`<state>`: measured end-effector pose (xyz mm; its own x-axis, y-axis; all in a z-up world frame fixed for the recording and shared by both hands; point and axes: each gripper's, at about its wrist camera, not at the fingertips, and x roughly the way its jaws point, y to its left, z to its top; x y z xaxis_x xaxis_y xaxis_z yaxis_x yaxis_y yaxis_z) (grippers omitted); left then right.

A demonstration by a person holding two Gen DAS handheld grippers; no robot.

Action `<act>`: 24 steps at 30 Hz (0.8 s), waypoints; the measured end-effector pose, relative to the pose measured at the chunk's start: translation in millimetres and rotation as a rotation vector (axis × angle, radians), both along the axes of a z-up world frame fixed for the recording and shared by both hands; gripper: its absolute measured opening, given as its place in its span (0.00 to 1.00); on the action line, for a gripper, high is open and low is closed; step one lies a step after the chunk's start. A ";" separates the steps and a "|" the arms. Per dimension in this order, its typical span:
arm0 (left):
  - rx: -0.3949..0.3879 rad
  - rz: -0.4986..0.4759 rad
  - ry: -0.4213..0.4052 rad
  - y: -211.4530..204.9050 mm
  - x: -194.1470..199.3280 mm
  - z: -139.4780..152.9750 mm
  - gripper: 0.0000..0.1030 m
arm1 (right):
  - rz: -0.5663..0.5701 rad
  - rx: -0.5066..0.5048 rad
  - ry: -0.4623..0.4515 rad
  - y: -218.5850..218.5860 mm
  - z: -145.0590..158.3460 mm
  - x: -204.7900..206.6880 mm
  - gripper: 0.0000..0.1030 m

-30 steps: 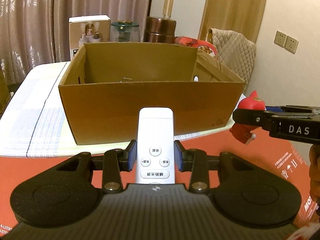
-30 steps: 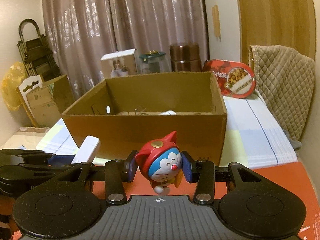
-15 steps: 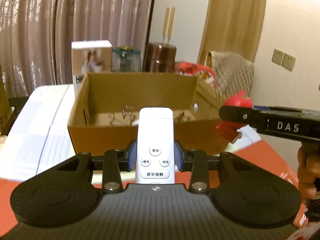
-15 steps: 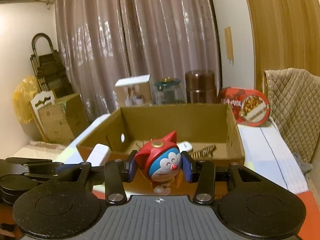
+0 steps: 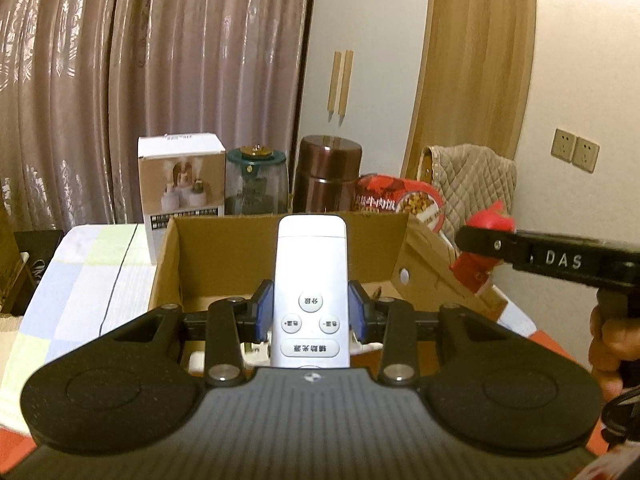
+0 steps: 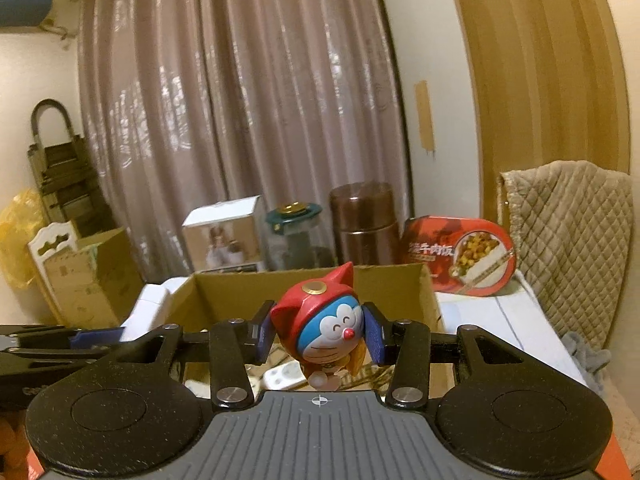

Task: Organize rigid objects
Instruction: 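Carry the remote and Doraemon figure over the cardboard box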

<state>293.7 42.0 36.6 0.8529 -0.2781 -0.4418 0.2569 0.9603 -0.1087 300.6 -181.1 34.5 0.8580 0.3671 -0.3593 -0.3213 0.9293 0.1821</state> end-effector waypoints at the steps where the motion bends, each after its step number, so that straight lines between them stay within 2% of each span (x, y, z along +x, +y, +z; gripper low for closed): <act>1: -0.003 0.000 -0.004 -0.3 3.8 0.9 0.32 | -0.009 0.010 0.007 -2.0 -1.6 4.0 0.41; 6: -0.023 0.003 -0.012 -1.2 18.0 1.7 0.32 | -0.034 0.031 0.044 -5.3 -10.8 16.9 0.41; 12: -0.054 0.033 -0.011 4.2 32.7 -0.3 0.32 | -0.038 0.026 0.037 -1.2 -12.4 26.1 0.41; 18: -0.052 0.036 -0.021 2.3 48.1 3.3 0.32 | -0.044 0.015 0.053 -1.2 -19.9 36.6 0.41; 24: -0.022 0.036 0.010 -4.8 68.0 -4.9 0.32 | -0.050 0.009 0.069 -2.5 -27.2 46.0 0.41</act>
